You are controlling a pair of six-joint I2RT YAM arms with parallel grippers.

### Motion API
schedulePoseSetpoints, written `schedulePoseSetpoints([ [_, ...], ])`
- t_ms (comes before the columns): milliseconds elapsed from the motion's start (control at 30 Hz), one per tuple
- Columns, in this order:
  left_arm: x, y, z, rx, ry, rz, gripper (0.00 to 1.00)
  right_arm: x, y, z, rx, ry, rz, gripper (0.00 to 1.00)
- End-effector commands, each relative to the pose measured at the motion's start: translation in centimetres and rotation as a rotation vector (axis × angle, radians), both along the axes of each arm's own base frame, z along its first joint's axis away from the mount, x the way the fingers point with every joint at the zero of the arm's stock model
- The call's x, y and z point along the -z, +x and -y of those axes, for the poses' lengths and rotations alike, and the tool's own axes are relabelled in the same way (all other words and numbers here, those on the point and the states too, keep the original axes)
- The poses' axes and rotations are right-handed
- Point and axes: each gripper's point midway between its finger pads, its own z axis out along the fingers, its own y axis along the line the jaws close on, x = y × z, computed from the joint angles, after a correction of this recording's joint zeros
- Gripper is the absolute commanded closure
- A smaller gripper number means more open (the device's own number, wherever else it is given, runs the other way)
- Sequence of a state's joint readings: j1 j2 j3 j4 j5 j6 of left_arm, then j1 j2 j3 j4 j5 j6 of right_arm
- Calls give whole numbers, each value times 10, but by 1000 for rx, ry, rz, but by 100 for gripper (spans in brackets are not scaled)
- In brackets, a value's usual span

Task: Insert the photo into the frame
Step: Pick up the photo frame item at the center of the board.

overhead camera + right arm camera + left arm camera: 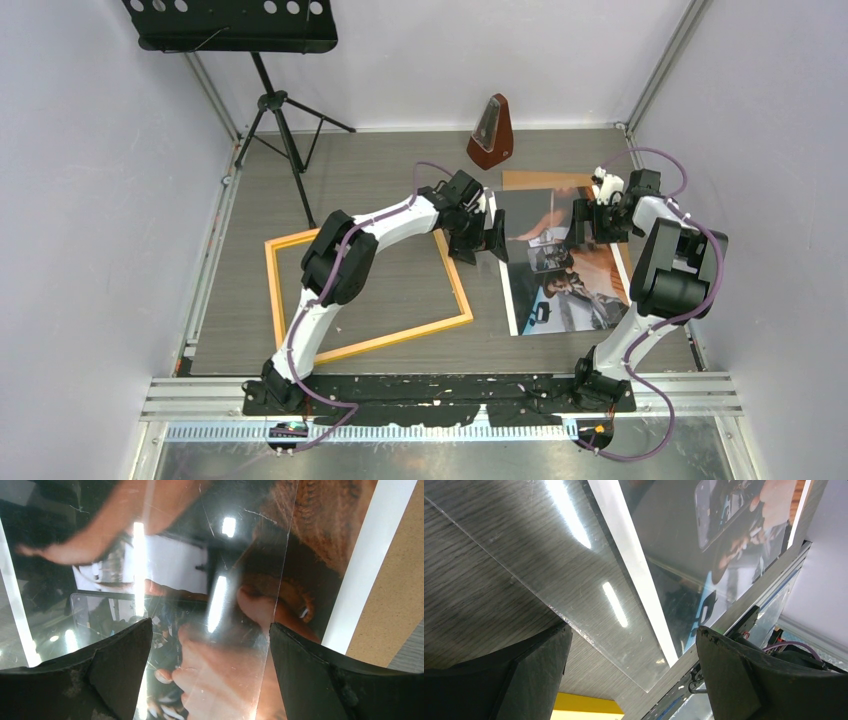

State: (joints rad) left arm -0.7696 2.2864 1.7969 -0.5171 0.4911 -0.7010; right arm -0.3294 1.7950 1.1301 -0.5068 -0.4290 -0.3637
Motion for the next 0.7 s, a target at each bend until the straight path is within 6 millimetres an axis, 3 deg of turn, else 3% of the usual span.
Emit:
schedulePoseSetpoints([
  [0,28,-12,1,9,32,-33,1,3,-24,-18,-6,74,-71,8],
  [300,28,-17,-6,-14,-60,20,1,6,-30,-27,-1,127,-83,9],
  [667,12,-23,12,17,-319,35,1,4,-32,-34,22,203,-83,10],
])
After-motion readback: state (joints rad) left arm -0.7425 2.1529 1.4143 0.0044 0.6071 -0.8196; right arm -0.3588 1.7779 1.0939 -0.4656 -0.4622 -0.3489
